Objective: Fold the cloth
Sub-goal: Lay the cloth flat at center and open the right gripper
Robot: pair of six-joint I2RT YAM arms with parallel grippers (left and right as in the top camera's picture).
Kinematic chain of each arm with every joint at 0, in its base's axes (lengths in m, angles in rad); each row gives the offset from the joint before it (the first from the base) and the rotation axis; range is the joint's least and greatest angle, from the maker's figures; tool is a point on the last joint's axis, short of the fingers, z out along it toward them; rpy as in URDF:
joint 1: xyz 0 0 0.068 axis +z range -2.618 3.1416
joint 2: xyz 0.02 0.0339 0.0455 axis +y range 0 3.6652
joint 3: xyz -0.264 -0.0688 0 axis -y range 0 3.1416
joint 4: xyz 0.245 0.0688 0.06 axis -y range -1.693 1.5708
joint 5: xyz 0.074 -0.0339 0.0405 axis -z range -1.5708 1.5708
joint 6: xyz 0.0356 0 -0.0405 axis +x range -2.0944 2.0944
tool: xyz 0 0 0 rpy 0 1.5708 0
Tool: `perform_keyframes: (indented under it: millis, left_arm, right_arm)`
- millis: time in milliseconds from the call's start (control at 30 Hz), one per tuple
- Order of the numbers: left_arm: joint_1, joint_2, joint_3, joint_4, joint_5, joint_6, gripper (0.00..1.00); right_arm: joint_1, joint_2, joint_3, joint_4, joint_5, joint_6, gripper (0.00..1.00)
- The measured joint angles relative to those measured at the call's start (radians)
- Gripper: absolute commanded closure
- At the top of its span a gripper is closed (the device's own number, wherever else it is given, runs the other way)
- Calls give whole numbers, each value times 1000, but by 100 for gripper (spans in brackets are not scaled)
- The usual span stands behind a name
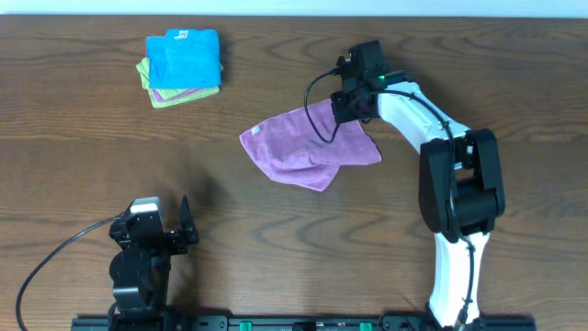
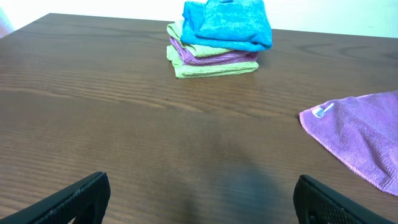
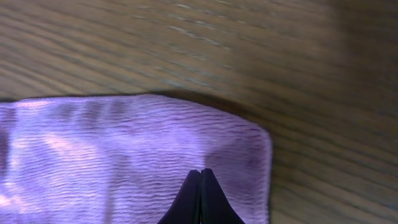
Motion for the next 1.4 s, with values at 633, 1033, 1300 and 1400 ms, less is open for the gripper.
perform_keyframes:
  millis: [633,1033,1300,1400]
  left_arm:
    - [0,0,0,0,0,0,5]
    - [0,0,0,0,0,0,4]
    - [0,0,0,0,0,0,5]
    - [0,0,0,0,0,0,5]
  right_arm:
    - [-33,30,9,14,67,29,99]
    - [-119,29,31,-79,171,160,99]
    - [-120,29,35,-103,221,166,99]
    - [-120,29,38,-100,225,166,99]
